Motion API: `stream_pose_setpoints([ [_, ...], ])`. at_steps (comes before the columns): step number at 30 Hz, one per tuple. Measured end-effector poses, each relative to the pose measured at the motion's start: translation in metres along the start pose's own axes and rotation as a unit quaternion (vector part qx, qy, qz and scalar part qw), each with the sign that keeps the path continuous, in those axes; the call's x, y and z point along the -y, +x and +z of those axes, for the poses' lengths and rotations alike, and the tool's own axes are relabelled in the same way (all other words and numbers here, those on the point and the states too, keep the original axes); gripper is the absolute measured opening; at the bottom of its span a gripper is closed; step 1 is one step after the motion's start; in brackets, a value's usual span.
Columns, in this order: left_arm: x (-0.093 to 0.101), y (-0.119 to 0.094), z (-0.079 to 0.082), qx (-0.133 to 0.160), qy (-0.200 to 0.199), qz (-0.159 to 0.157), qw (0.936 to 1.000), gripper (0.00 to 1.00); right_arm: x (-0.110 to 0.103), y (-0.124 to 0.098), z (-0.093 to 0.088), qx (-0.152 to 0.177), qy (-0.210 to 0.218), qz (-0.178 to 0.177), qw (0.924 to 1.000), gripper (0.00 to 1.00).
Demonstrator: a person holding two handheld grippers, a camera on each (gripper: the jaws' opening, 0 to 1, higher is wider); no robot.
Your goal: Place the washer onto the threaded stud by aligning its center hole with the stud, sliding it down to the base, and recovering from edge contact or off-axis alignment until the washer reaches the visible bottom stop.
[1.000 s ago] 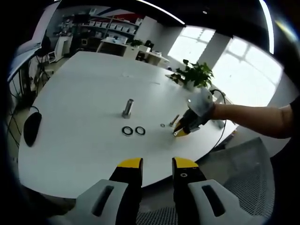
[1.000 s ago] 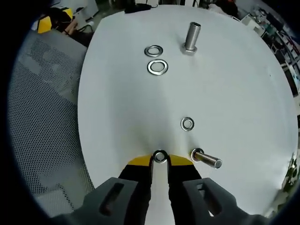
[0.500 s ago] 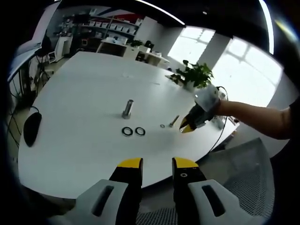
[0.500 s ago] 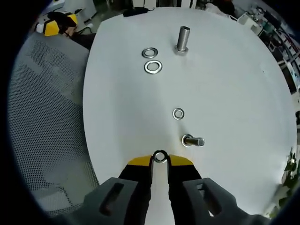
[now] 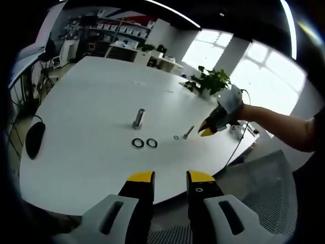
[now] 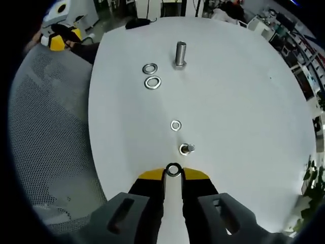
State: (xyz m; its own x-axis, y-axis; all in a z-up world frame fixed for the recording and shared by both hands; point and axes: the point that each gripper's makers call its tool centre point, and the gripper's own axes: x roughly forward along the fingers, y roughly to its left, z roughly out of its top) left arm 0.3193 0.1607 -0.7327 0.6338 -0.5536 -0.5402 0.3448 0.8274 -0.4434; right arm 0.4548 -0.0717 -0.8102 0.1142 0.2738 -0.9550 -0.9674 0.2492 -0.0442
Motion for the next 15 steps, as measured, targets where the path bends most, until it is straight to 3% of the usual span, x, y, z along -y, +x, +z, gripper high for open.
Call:
stream_pose_setpoints([
  [9,0.000,0.000,0.000,0.001,-0.002,-0.001,1.0000,0.23,0.008,-0.016,0.021,0.006,-0.027,-0.006,0.9996,0.13],
  [15,0.000,0.000,0.000,0.001,-0.002,-0.001,1.0000,0.23,0.014,-0.016,0.026,0.001,-0.039,-0.008,0.9992,0.13],
])
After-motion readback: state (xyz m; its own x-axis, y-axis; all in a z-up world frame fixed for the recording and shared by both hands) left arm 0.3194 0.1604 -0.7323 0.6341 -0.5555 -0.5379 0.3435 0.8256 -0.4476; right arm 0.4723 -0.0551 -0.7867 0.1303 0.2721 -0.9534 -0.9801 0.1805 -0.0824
